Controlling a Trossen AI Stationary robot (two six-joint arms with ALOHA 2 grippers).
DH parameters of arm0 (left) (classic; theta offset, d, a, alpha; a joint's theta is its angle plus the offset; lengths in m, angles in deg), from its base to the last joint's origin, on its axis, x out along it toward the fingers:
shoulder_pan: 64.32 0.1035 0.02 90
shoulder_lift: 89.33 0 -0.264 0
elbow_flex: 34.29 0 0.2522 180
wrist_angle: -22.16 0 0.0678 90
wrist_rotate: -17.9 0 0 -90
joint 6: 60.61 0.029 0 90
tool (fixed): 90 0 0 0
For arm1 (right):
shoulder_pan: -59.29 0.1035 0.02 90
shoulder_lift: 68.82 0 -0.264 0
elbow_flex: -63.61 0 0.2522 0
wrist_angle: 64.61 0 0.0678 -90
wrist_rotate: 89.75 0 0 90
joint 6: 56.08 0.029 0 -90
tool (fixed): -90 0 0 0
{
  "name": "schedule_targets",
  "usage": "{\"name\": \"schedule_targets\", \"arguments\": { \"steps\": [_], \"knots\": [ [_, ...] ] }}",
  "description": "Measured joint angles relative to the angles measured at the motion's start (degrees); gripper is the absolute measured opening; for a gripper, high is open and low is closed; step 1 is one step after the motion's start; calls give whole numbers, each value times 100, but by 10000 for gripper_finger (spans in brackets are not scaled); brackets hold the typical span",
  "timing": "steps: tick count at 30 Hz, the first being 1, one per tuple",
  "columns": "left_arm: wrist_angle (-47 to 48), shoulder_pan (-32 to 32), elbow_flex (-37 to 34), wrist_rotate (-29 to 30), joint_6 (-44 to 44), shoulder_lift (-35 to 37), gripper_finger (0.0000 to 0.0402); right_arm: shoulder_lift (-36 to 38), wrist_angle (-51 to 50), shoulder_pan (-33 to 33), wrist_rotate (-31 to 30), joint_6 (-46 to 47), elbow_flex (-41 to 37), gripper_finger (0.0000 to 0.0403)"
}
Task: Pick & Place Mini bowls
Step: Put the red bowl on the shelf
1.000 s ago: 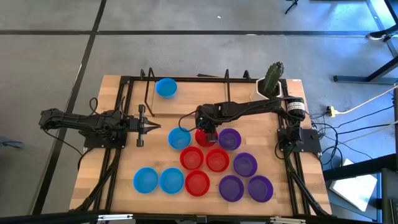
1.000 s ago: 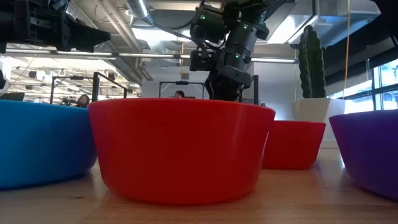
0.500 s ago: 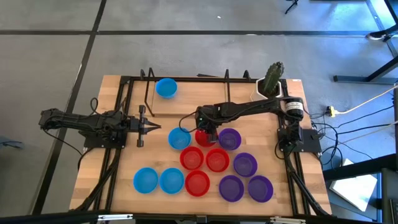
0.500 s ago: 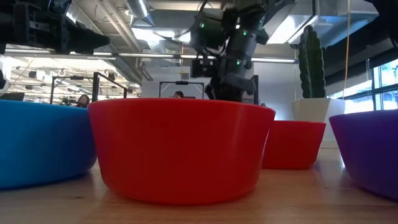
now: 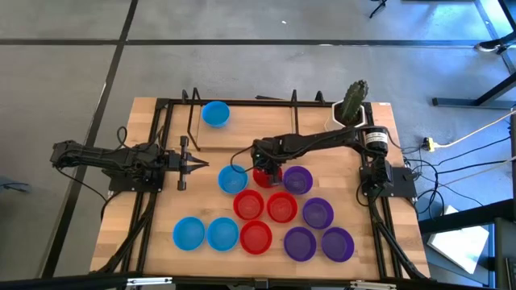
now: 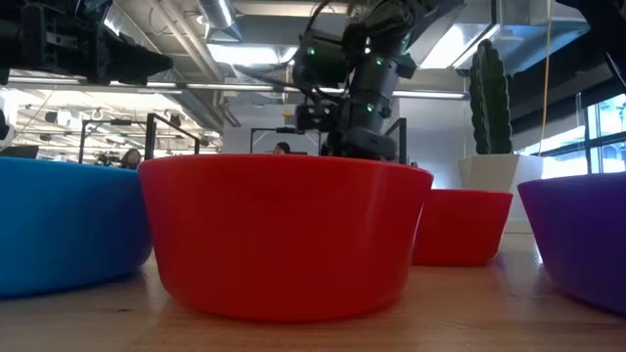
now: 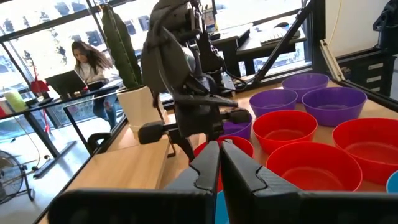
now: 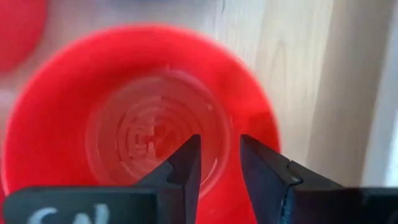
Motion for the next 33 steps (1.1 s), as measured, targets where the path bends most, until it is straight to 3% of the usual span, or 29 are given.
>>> {"name": "schedule_targets", "arguments": {
  "steps": [4,14,33],
  "knots": [
    [0,0,0,0,0,0,10,10,-4,24,-3,-155,323,110],
    [54,-1,0,0,37,0,10,20,-63,-115,276,-1853,492,110],
    [81,0,0,-1,56,0,10,-302,-82,-157,394,-1988,497,110]
  ]
}}
